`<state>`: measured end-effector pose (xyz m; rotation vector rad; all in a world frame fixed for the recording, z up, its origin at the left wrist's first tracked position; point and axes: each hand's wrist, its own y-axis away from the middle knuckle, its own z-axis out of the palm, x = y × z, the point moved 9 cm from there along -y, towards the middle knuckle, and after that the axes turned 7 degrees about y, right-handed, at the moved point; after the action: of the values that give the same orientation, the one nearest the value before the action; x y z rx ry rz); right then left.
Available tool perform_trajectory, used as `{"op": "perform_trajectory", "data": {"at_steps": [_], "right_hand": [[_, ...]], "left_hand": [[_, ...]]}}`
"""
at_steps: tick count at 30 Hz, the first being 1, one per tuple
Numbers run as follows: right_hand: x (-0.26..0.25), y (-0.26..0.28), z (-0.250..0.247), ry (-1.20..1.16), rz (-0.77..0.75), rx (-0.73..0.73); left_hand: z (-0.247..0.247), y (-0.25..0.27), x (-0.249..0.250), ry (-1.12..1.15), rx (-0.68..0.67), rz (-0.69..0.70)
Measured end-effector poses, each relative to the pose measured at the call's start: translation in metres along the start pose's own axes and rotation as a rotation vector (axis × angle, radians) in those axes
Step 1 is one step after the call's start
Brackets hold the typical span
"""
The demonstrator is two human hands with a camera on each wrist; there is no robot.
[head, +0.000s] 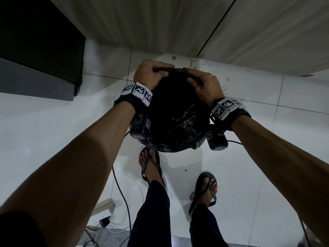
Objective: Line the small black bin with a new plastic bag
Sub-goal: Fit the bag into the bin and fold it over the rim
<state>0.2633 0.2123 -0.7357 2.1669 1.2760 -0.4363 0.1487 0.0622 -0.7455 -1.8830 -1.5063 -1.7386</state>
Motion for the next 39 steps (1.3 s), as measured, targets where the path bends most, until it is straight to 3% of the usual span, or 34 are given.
{"op": "perform_trajectory", "data": {"at_steps": [5,12,16,18,21,24,31,36,39], "right_hand": [[-0.006,0.002,-0.018,0.113,-0.055,0.032],[-0.013,0.015,-0.032,0.197,-0.143,0.070],[-0.014,0.015,-0.024,0.091,-0.041,0.096],[-0.010,0.013,-0.022,0.010,0.023,0.105],[-0.005,0.013,-0.021,-0.027,0.047,0.132],[-0.001,0.011,-0.018,-0.041,0.075,0.131],[-0.013,0.007,-0.031,0.003,0.019,0.195],[-0.030,0.008,-0.030,0.128,-0.070,0.140],[-0.030,0.012,-0.028,0.153,-0.030,0.112]], "left_hand": [[-0.013,0.008,-0.015,0.166,0.103,0.010],[-0.042,0.037,-0.051,0.359,0.361,-0.058],[-0.045,0.059,-0.061,0.364,0.444,-0.122],[-0.049,0.066,-0.055,0.192,0.475,-0.130],[-0.040,0.055,-0.014,-0.164,0.364,0.077],[-0.016,0.035,0.014,-0.245,0.152,0.246],[-0.022,0.022,-0.005,-0.119,0.183,0.109],[-0.024,0.036,-0.013,-0.150,0.184,0.063],[-0.024,0.044,-0.021,-0.158,0.197,0.025]]}}
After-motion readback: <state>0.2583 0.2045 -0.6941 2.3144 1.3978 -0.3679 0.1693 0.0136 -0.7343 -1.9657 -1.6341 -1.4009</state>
